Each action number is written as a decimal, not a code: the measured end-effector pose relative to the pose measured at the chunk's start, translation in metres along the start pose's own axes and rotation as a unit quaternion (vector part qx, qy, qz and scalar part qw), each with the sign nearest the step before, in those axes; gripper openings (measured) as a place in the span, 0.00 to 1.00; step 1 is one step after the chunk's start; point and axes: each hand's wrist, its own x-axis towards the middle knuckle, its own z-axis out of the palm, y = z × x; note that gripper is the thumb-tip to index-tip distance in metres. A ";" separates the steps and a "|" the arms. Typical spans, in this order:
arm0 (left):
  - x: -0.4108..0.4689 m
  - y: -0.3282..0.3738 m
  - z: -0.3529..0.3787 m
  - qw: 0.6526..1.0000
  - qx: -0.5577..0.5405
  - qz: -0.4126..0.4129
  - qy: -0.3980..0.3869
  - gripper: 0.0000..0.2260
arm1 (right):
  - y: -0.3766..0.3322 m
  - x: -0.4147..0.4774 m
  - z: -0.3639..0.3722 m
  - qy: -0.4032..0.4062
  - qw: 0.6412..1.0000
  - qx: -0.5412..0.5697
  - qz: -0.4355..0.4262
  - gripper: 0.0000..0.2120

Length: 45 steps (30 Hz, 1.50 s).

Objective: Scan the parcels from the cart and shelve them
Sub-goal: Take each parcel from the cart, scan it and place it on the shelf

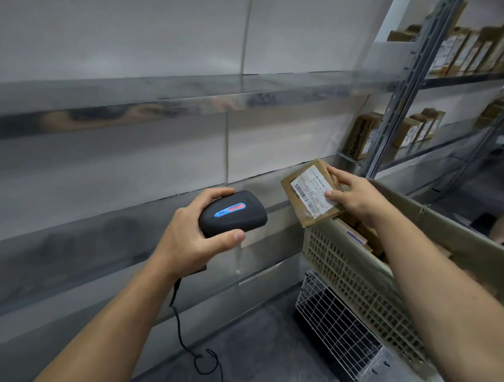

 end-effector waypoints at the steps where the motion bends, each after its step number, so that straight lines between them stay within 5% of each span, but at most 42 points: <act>1: -0.003 -0.001 -0.006 1.000 -0.005 0.000 0.008 0.29 | -0.007 -0.005 0.007 -0.005 1.000 0.018 -0.005 0.32; 9: -0.030 0.001 -0.066 0.990 -0.074 -0.010 0.121 0.27 | -0.072 -0.028 0.064 -0.032 0.982 0.163 -0.091 0.31; 14: -0.048 0.006 -0.099 0.977 -0.081 -0.007 0.198 0.27 | -0.111 -0.039 0.099 -0.084 0.944 0.298 -0.118 0.30; 24: -0.081 0.020 -0.151 0.951 -0.043 -0.007 0.305 0.26 | -0.201 -0.046 0.162 -0.165 0.880 0.394 -0.206 0.36; 37: -0.089 0.040 -0.210 0.894 0.001 0.024 0.447 0.23 | -0.319 -0.025 0.218 -0.260 0.834 0.374 -0.311 0.40; 45: -0.079 0.035 -0.238 0.864 0.029 0.035 0.502 0.24 | -0.377 -0.001 0.251 -0.263 0.840 0.286 -0.378 0.43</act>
